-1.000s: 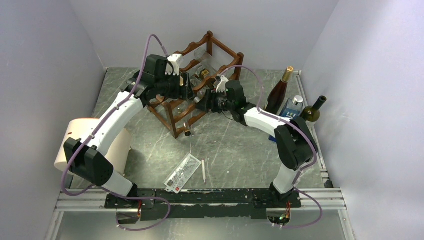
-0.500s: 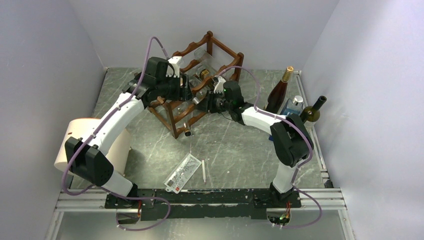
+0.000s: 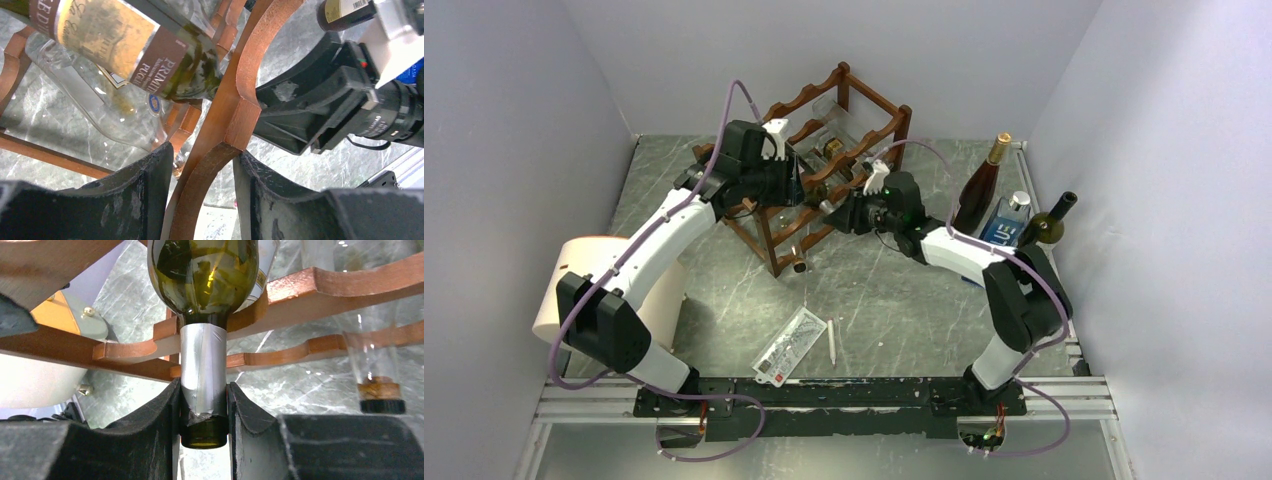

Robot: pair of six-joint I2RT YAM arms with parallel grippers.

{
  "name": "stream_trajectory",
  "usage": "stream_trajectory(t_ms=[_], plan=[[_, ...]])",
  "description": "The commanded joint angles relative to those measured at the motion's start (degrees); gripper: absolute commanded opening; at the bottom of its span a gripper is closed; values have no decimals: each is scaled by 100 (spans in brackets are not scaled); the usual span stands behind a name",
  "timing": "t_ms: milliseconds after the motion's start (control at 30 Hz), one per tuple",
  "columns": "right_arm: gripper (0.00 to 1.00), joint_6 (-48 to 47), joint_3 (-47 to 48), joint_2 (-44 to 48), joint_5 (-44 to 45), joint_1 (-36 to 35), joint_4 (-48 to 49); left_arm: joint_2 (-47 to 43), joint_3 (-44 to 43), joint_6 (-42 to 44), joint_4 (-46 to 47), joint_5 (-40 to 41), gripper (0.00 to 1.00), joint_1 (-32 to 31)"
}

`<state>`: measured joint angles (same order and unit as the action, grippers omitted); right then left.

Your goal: Take the wine bottle off the wine rack

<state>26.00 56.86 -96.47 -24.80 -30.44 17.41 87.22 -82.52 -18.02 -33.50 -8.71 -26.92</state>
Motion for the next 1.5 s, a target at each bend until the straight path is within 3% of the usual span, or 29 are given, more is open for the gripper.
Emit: stream_trajectory(t_ms=[0, 333, 667, 1033, 1133, 1233, 1367, 1467], plan=[[0, -217, -518, 511, 47, 18, 134, -53, 96, 14, 161, 372, 50, -15], [0, -161, -1263, 1344, 89, 173, -211, -44, 153, 59, 122, 470, 47, -9], [0, -310, -1644, 2382, 57, 508, -1163, -32, -146, 88, -90, 286, 50, -14], [0, -306, -1684, 2733, -89, 624, -1344, 205, -1982, 661, -1134, 82, 87, -85], [0, -307, -1597, 2786, -104, 642, -1516, 146, -2360, 1129, -1153, 317, 93, -327], [0, -289, -1584, 2828, -139, 644, -1565, -36, -2185, 1976, -733, 759, 96, -997], [0, -314, -1645, 2879, -69, 659, -1541, -503, -1097, 3454, 254, 778, 96, -1800], [0, -347, -1638, 2964, -83, 670, -1603, -1107, 340, 4988, 1355, 587, 100, -2382]])
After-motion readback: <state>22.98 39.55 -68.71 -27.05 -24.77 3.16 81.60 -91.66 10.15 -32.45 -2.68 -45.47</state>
